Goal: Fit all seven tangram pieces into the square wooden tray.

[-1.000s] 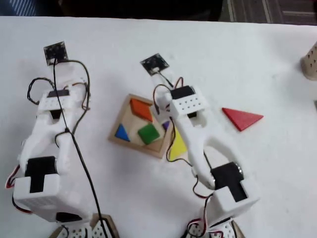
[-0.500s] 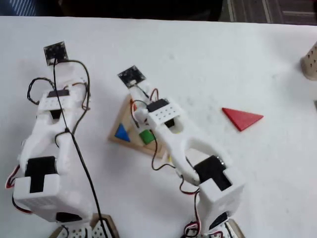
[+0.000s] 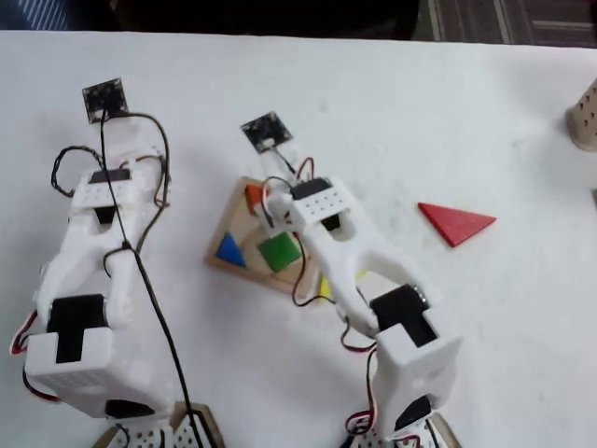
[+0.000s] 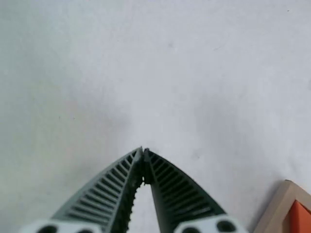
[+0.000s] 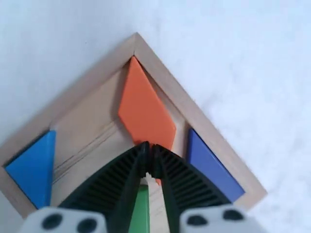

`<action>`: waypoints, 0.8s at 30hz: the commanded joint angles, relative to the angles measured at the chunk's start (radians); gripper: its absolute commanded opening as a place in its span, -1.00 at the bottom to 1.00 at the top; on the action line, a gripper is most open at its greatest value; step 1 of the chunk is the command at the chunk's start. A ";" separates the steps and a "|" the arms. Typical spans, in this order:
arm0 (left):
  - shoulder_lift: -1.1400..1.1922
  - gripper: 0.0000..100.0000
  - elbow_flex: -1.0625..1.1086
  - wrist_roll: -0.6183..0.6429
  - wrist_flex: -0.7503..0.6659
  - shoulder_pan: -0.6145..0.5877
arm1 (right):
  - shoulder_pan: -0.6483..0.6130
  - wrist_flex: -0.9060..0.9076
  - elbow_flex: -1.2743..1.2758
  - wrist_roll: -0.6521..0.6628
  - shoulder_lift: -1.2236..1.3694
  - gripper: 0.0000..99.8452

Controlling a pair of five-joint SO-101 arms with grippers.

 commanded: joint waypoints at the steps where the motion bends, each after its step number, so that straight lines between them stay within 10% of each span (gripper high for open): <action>1: -0.008 -0.95 -0.044 0.000 -0.006 0.001 | 0.019 0.031 -0.054 -0.008 -0.004 -0.96; 24: -0.008 -0.95 -0.046 0.000 -0.012 0.001 | -0.082 -0.058 0.135 -0.002 -0.139 -0.96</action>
